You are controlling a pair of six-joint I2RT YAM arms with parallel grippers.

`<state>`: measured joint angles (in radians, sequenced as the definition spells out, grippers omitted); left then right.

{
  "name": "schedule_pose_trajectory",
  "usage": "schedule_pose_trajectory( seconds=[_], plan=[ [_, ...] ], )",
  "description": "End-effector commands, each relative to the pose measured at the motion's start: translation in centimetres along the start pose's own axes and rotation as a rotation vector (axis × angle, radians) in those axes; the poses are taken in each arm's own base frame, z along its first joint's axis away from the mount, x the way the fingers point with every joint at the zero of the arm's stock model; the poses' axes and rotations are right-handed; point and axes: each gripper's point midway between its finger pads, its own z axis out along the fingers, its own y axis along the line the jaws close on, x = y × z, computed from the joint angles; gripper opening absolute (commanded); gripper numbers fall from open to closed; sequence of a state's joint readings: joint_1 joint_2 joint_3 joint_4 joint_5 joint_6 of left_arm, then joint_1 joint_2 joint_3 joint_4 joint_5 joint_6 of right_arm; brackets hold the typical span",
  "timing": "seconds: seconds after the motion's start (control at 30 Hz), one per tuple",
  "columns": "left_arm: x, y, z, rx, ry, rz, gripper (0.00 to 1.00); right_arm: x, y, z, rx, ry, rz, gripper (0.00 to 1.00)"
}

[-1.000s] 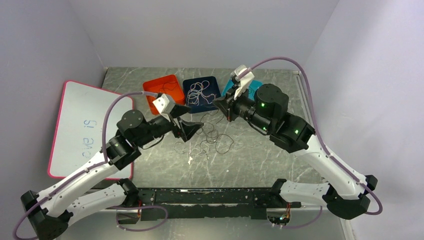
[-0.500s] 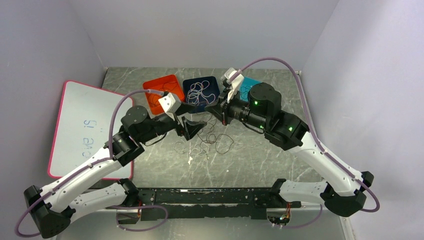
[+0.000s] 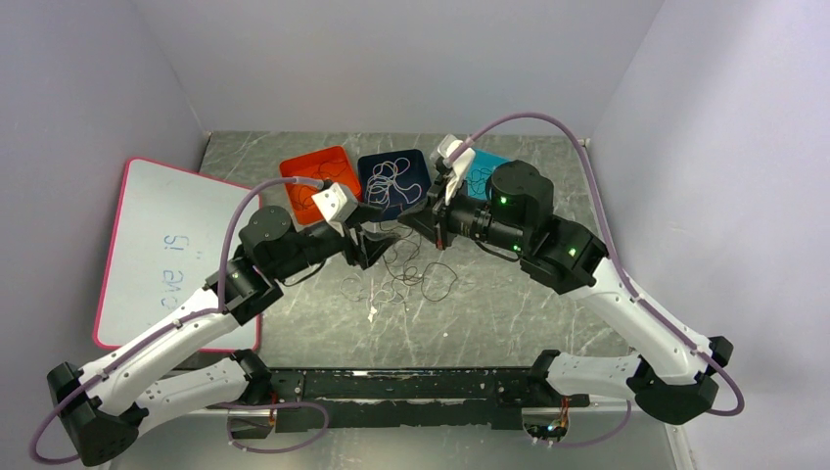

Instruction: Untangle the cables

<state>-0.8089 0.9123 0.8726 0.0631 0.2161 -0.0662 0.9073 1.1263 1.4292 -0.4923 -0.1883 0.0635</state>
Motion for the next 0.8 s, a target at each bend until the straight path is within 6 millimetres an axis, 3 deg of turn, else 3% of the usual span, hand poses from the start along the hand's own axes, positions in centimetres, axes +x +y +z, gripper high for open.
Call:
schedule_pose_trajectory(
  seconds=[0.0, 0.27, 0.5, 0.77],
  plan=[
    [-2.7, -0.1, 0.1, 0.001, -0.06, 0.032, 0.63, -0.9, 0.6, -0.2, -0.03, -0.016, -0.011, 0.0],
    [-3.3, -0.3, 0.1, 0.013, -0.074, 0.04, 0.24, -0.3, 0.2, 0.1, -0.011, -0.001, -0.004, 0.0],
    [-2.9, -0.3, -0.1, 0.008, -0.065, 0.033, 0.08, -0.4, -0.1, 0.0, 0.013, -0.006, -0.002, 0.01],
    [-2.1, 0.6, -0.1, -0.046, -0.042, -0.001, 0.07, -1.5, -1.0, -0.7, 0.074, -0.056, -0.003, 0.25]
  ],
)
